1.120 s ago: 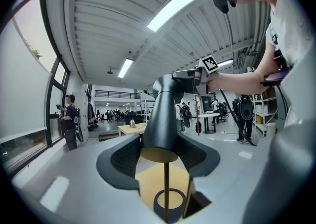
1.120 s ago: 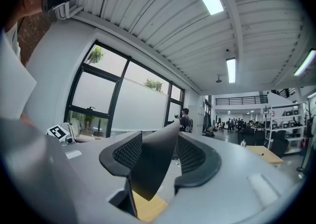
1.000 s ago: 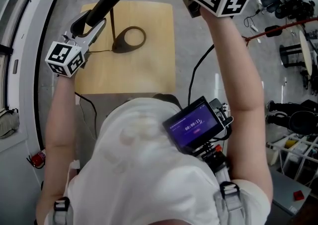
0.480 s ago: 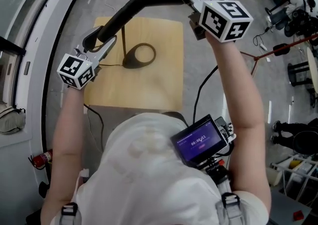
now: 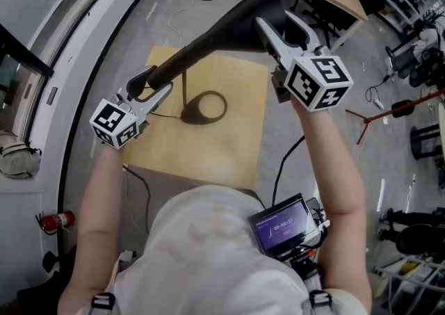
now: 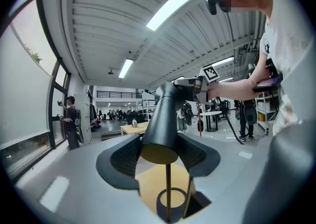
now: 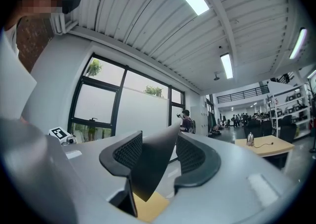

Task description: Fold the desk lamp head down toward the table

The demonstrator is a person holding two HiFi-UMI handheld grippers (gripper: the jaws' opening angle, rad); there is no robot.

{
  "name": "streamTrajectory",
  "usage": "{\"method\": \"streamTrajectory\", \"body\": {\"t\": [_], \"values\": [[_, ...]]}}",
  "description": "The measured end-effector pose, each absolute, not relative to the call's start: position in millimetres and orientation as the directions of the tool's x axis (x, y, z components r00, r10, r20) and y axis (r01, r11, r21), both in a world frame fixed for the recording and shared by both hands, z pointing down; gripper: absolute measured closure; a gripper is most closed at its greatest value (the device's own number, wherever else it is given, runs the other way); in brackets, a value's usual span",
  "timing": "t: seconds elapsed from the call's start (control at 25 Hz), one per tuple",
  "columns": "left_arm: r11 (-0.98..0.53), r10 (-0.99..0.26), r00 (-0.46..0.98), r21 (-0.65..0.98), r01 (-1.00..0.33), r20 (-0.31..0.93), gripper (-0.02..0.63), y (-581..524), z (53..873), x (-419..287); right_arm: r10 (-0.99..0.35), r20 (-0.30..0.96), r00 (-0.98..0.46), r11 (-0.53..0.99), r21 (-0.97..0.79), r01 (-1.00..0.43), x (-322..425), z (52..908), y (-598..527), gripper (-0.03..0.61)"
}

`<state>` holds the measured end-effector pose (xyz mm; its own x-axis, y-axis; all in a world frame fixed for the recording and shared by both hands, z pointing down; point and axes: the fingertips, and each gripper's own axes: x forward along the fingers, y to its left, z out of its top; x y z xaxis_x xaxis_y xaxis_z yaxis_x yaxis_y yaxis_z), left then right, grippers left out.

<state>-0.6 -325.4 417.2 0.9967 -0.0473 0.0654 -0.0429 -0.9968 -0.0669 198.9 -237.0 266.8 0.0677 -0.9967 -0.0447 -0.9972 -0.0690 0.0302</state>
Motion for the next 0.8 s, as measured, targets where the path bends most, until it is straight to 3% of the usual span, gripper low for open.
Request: {"method": "streamTrajectory", "body": {"t": [0.8], "values": [[-0.985,-0.069,0.991,-0.164,-0.049,0.118,0.376,-327.9,394.2,-13.0,-0.998,-0.028,0.063,-0.054,-0.246,-0.968,224.1,322.4,-233.1,0.345]]}}
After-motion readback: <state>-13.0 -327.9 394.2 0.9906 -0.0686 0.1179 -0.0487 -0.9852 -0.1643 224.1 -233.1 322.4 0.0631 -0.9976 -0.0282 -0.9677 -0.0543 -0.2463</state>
